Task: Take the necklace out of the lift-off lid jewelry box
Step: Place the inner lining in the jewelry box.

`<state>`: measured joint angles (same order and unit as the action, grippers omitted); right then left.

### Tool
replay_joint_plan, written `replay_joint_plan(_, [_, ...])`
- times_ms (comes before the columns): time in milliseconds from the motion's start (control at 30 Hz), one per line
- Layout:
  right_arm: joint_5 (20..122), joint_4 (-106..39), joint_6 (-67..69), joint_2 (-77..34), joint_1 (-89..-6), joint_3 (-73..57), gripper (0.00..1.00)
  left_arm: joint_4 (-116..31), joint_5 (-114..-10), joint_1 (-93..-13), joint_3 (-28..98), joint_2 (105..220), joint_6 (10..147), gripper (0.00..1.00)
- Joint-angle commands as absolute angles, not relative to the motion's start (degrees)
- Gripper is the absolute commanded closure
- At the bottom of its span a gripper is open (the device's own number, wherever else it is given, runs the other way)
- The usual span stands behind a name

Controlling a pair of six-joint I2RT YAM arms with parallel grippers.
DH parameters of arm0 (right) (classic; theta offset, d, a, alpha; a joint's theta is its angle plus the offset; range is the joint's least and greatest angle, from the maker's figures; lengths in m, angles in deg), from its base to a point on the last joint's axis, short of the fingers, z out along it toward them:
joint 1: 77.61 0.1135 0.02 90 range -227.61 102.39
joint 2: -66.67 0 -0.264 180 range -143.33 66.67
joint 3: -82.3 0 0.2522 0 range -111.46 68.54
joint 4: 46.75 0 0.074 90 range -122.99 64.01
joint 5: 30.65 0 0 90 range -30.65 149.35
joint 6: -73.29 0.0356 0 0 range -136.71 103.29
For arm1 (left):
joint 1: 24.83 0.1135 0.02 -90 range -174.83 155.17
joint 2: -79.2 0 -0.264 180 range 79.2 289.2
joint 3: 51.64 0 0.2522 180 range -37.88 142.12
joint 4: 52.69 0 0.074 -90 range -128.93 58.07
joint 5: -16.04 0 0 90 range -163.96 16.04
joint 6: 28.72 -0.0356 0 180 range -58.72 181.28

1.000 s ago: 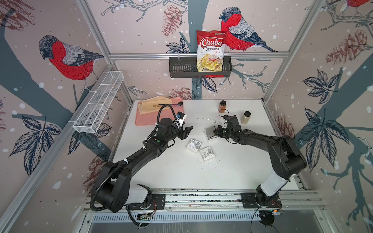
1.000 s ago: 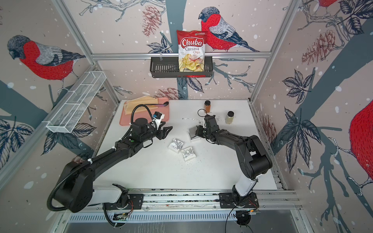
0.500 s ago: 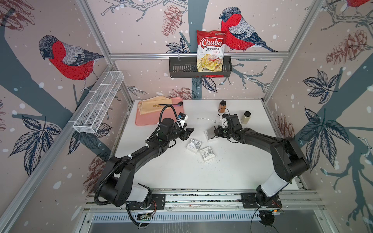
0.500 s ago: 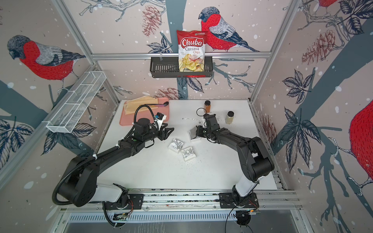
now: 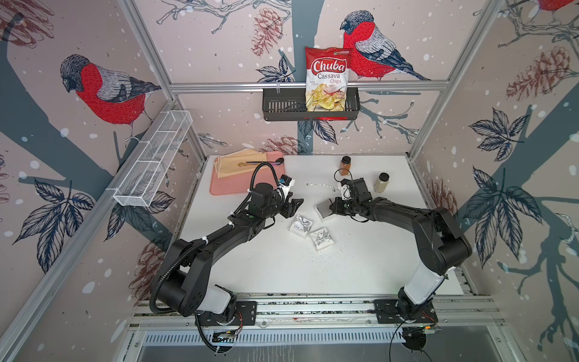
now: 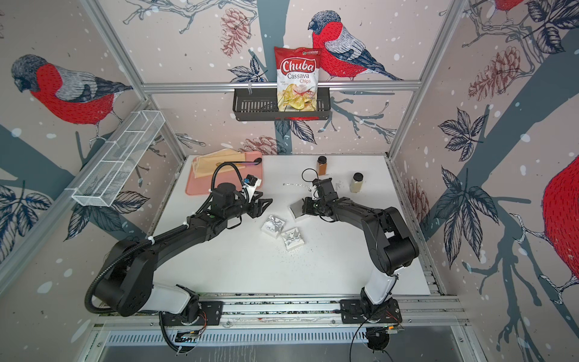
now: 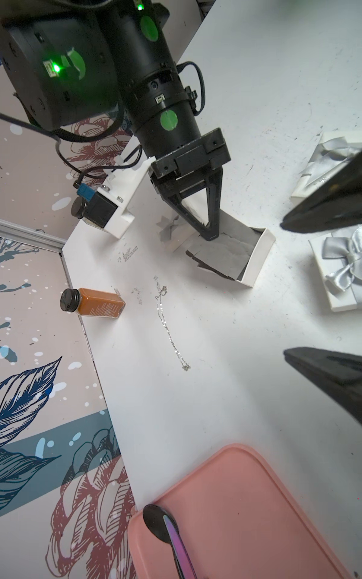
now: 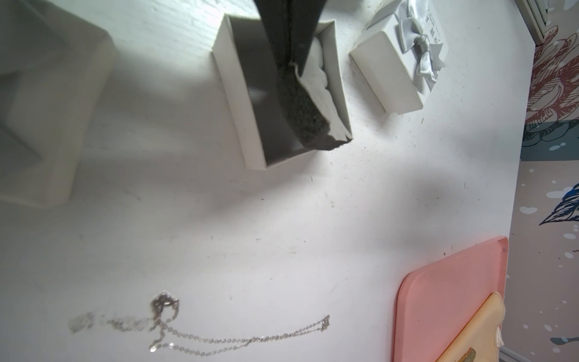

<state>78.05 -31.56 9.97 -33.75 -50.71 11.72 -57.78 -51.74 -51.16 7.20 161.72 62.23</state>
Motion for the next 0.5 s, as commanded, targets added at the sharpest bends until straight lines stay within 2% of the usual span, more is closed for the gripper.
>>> replay_joint_plan(0, [78.1, -28.7, 7.6, -34.4, -50.3, 10.4, 1.0, -59.5, -51.8, -51.3, 7.8, 162.1, 61.2, 0.38])
replay_joint_plan(467, [75.0, -18.5, 0.4, -34.1, -50.0, 6.0, 1.0, -58.3, -52.5, -51.9, 8.1, 162.9, 60.2, 0.39])
